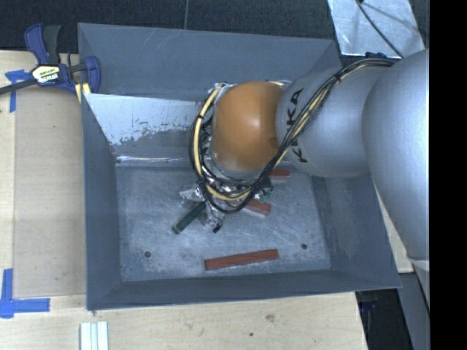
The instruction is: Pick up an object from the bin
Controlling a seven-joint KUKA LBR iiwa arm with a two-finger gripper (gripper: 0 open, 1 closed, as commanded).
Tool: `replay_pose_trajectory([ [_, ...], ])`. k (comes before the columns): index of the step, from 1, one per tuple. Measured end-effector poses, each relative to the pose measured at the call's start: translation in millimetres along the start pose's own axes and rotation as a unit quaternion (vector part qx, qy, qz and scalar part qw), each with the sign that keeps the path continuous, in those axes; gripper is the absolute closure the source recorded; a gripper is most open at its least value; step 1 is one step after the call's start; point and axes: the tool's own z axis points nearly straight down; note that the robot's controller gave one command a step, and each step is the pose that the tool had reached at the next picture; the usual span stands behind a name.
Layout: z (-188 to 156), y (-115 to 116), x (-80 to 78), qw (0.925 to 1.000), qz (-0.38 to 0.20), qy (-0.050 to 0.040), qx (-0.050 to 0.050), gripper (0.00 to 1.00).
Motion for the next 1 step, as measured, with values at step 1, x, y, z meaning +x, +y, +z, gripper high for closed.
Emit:
replay_pose_trajectory([
  [1,-154.4,-23.8,34.1,0.9946,-0.104,-0.0006,0.001,1.00],
])
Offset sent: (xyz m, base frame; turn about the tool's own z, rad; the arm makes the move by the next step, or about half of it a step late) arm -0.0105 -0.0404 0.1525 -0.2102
